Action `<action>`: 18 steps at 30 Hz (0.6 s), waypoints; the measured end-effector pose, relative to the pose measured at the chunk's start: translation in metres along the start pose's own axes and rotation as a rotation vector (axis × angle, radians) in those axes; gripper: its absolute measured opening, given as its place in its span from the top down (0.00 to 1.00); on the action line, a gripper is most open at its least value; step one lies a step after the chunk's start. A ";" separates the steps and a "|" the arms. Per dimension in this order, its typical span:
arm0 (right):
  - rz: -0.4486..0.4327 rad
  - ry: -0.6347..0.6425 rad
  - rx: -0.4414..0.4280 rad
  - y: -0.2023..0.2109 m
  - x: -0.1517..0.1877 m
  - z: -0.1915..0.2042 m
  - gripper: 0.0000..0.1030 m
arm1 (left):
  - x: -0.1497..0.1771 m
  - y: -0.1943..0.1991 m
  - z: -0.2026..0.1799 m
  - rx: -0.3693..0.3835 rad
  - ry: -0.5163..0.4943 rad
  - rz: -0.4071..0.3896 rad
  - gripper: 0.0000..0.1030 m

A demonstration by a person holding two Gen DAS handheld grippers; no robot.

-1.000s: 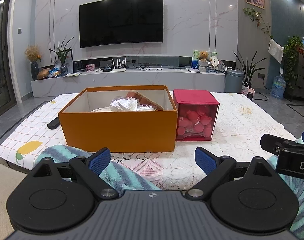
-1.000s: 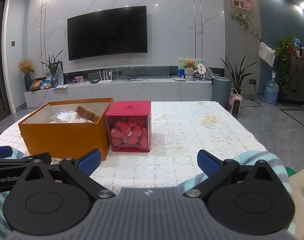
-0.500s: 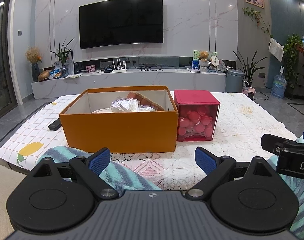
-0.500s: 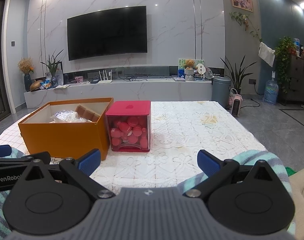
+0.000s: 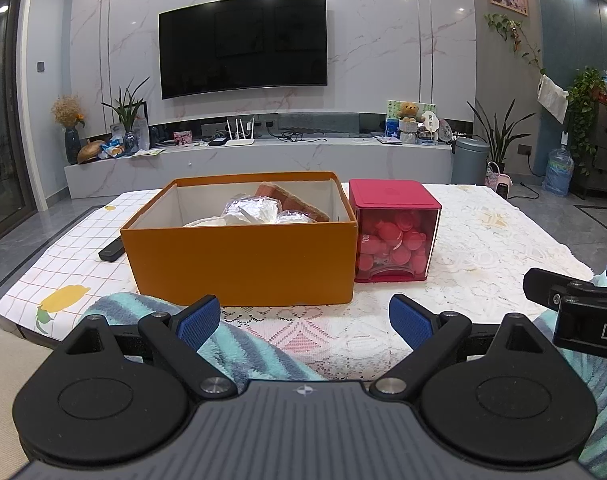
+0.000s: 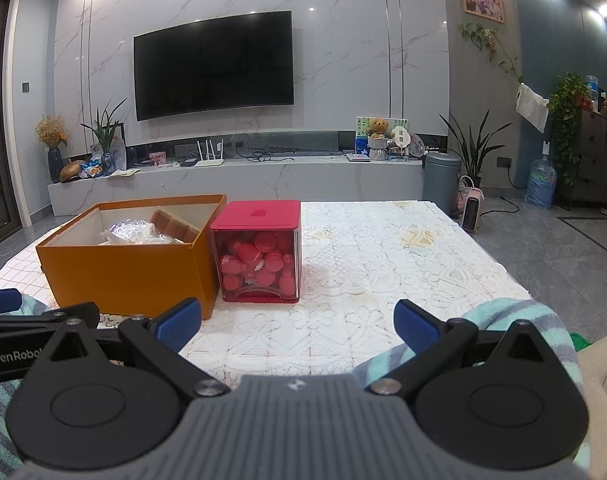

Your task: Organize soft objects

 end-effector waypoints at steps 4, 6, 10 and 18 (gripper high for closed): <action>0.000 0.000 0.000 0.000 0.000 0.000 0.03 | 0.000 0.000 0.000 0.000 0.000 0.000 0.00; 0.000 0.001 0.000 0.000 0.000 0.000 0.03 | 0.000 0.000 0.001 0.000 -0.001 0.001 0.00; 0.001 0.000 0.000 0.000 0.000 0.000 0.03 | 0.000 0.000 0.000 0.000 -0.001 0.000 0.00; 0.004 -0.003 0.000 -0.001 0.002 0.000 0.03 | 0.000 0.000 0.000 0.000 -0.002 0.000 0.00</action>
Point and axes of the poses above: each gripper's, at about its wrist camera, not at the fingertips, and y roughly against the way its jaws point, z to its left, x to its underside, the point moved 2 cm from there along -y, roughly the way its jaws point, and after that the axes turned 13 degrees about y, right-handed, at the moved point
